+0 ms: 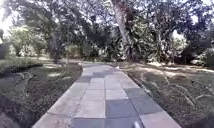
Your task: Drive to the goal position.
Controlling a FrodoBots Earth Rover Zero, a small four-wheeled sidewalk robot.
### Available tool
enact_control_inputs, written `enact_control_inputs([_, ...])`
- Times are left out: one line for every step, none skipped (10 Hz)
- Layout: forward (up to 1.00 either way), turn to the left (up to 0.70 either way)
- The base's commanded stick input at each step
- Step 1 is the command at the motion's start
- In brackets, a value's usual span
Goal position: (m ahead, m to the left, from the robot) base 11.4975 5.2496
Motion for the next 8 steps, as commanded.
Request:
enact_control_inputs([0.50,0.00])
enact_control_inputs([0.50,0.00])
enact_control_inputs([0.50,0.00])
enact_control_inputs([0.50,0.00])
enact_control_inputs([0.50,0.00])
enact_control_inputs([0.50,0.00])
enact_control_inputs([0.50,0.00])
enact_control_inputs([0.50,0.00])
